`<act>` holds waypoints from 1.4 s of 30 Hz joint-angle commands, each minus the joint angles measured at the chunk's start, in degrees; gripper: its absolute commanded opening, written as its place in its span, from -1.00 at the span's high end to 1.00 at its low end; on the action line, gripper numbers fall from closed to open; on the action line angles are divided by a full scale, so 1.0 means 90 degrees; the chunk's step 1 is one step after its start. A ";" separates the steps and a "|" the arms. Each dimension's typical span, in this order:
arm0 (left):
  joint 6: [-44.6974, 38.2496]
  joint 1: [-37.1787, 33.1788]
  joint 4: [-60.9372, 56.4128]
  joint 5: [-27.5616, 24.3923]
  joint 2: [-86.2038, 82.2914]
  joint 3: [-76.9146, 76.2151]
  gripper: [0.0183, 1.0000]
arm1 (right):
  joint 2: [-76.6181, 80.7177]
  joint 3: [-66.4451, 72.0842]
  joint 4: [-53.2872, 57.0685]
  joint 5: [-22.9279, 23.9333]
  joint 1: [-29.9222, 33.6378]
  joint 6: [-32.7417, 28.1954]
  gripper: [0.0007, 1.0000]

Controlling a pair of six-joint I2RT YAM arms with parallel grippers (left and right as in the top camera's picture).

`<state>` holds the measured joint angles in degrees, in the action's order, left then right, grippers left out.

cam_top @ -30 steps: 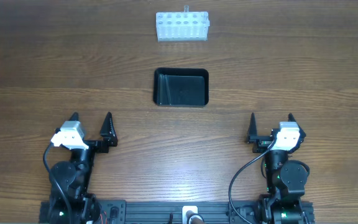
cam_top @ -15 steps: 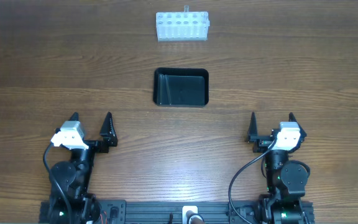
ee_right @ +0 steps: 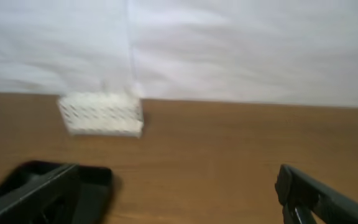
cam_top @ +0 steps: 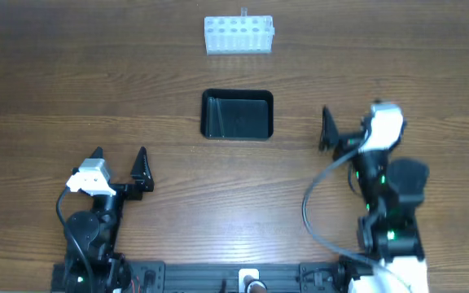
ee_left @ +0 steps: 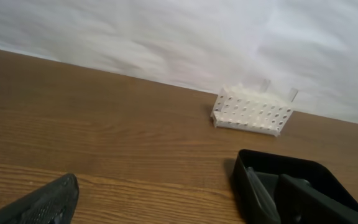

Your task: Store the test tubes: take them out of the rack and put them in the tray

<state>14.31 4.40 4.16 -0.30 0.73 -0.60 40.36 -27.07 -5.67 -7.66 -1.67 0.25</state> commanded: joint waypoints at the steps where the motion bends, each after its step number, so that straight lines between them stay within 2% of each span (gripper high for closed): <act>1: -0.0068 -0.0039 0.0022 -0.0107 -0.0039 0.0029 -1.00 | 0.1984 -0.1375 0.0112 -0.0379 -0.0641 0.0034 -0.98; 3: -0.0068 -0.0039 0.0022 -0.0107 -0.0039 0.0029 -1.00 | 0.2769 -0.1962 0.0318 -0.0330 -0.1010 0.0032 -0.98; 8: -0.0068 -0.0039 0.0022 -0.0107 -0.0039 0.0029 -1.00 | 0.4617 -0.3538 0.1120 0.0240 -0.1909 0.0078 -0.98; 10: -0.0068 -0.0039 0.0022 -0.0107 -0.0039 0.0029 -1.00 | 0.5379 -0.4267 0.1498 0.0605 -0.2203 0.0362 -0.99; 13: -0.0068 -0.0039 0.0022 -0.0107 -0.0039 0.0029 -1.00 | 0.6275 -0.5163 0.1877 0.0826 -0.2450 0.0668 -0.98; 14: -0.0068 -0.0039 0.0022 -0.0107 -0.0039 0.0029 -1.00 | 0.6836 -0.5753 0.2074 0.1071 -0.2548 0.0945 -0.99; 16: -0.0068 -0.0039 0.0022 -0.0107 -0.0039 0.0029 -1.00 | 0.7410 -0.6370 0.2249 0.1304 -0.2596 0.1219 -0.98; 20: -0.0068 -0.0039 0.0022 -0.0107 -0.0039 0.0029 -1.00 | 0.8301 -0.7373 0.2475 0.1406 -0.2601 0.1552 -0.98; 24: -0.0068 -0.0039 0.0022 -0.0107 -0.0039 0.0029 -1.00 | 0.8988 -0.8213 0.2633 0.1821 -0.2601 0.1906 -0.97; 28: -0.0068 -0.0039 0.0022 -0.0107 -0.0039 0.0029 -1.00 | 0.9452 -0.8803 0.2654 0.1875 -0.2606 0.1999 -0.96; 32: -0.0068 -0.0039 0.0024 -0.0107 -0.0039 0.0029 -1.00 | 0.9712 -0.9114 0.2650 0.2203 -0.2611 0.2188 -0.96; 42: -0.0068 -0.0039 0.0022 -0.0107 -0.0039 0.0029 -1.00 | 1.0040 -0.9160 0.2079 0.2319 -0.2657 0.2183 -0.96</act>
<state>14.31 4.40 4.23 -0.69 0.67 -0.60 129.10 -107.94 14.09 11.18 -25.12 19.38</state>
